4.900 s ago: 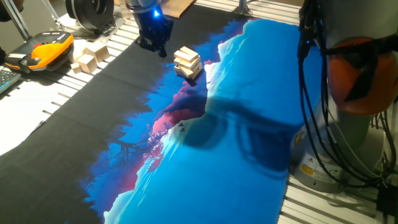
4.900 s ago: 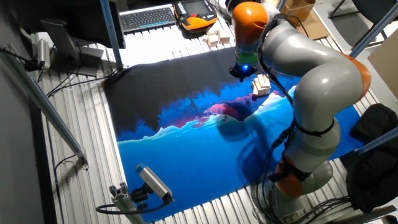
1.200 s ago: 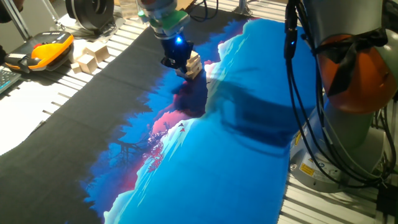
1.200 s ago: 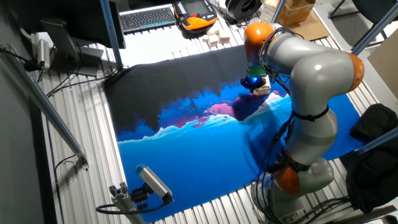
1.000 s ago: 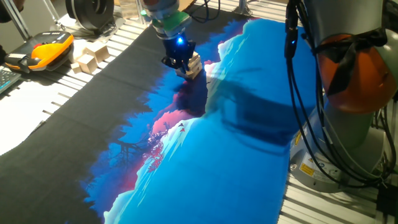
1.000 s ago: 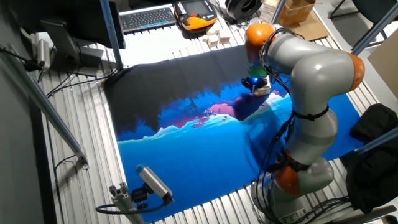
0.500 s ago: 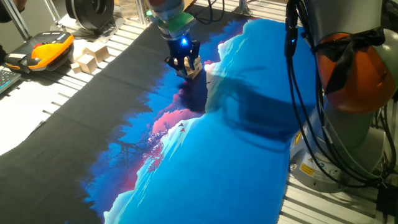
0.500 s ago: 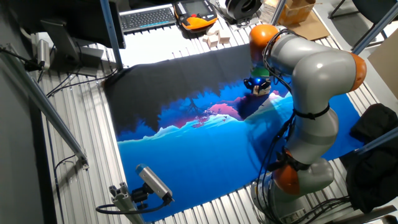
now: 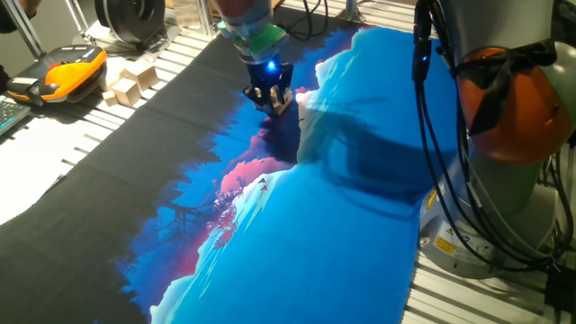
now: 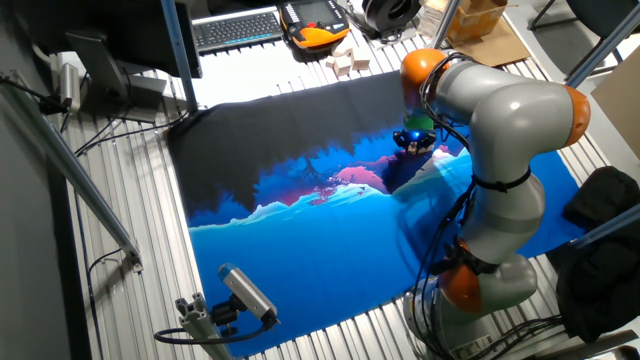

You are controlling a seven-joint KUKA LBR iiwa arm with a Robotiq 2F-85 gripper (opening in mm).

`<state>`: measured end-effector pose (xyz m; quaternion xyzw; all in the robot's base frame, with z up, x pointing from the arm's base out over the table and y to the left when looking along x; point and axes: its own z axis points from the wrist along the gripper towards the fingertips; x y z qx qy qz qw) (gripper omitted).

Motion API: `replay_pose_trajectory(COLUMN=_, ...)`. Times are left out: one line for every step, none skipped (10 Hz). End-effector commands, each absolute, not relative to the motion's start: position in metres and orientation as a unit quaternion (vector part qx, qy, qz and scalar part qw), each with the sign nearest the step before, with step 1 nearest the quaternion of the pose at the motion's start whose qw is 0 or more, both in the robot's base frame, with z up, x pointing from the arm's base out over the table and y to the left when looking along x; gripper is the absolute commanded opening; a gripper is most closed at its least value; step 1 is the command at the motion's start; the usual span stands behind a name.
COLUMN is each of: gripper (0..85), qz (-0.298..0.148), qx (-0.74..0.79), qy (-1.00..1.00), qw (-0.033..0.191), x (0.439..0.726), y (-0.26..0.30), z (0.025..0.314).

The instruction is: Play Jenga

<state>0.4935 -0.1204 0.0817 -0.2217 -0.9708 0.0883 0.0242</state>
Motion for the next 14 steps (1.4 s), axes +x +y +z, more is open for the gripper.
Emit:
replay_pose_trajectory(gripper=34.0, qz=0.088, qx=-0.222, qy=-0.971, qw=0.024, x=0.4931, y=-0.1205, z=0.0819)
replay_pose_trajectory(gripper=34.0, qz=0.088, qx=-0.222, qy=-0.971, qw=0.024, x=0.4932, y=-0.1211, z=0.0815)
replay_pose_trajectory(gripper=34.0, qz=0.087, qx=-0.222, qy=-0.971, qw=0.023, x=0.4932, y=-0.1227, z=0.0804)
replay_pose_trajectory(gripper=34.0, qz=0.085, qx=-0.222, qy=-0.971, qw=0.022, x=0.4934, y=-0.1234, z=0.0797)
replay_pose_trajectory(gripper=34.0, qz=0.086, qx=-0.223, qy=-0.971, qw=0.021, x=0.4937, y=-0.1233, z=0.0795)
replay_pose_trajectory(gripper=34.0, qz=0.085, qx=-0.224, qy=-0.971, qw=0.019, x=0.4943, y=-0.123, z=0.0793)
replay_pose_trajectory(gripper=34.0, qz=0.085, qx=-0.225, qy=-0.971, qw=0.018, x=0.495, y=-0.1225, z=0.079)
replay_pose_trajectory(gripper=34.0, qz=0.082, qx=-0.226, qy=-0.97, qw=0.017, x=0.4956, y=-0.1216, z=0.0794)
replay_pose_trajectory(gripper=34.0, qz=0.081, qx=-0.227, qy=-0.97, qw=0.016, x=0.4961, y=-0.1205, z=0.0799)
replay_pose_trajectory(gripper=34.0, qz=0.081, qx=-0.228, qy=-0.97, qw=0.015, x=0.4966, y=-0.1198, z=0.0799)
replay_pose_trajectory(gripper=34.0, qz=0.082, qx=-0.228, qy=-0.97, qw=0.014, x=0.4971, y=-0.1203, z=0.0796)
replay_pose_trajectory(gripper=34.0, qz=0.084, qx=-0.227, qy=-0.97, qw=0.014, x=0.4972, y=-0.1219, z=0.0788)
replay_pose_trajectory(gripper=34.0, qz=0.083, qx=-0.227, qy=-0.97, qw=0.013, x=0.4972, y=-0.1232, z=0.0782)
replay_pose_trajectory(gripper=34.0, qz=0.083, qx=-0.227, qy=-0.97, qw=0.013, x=0.4974, y=-0.1232, z=0.078)
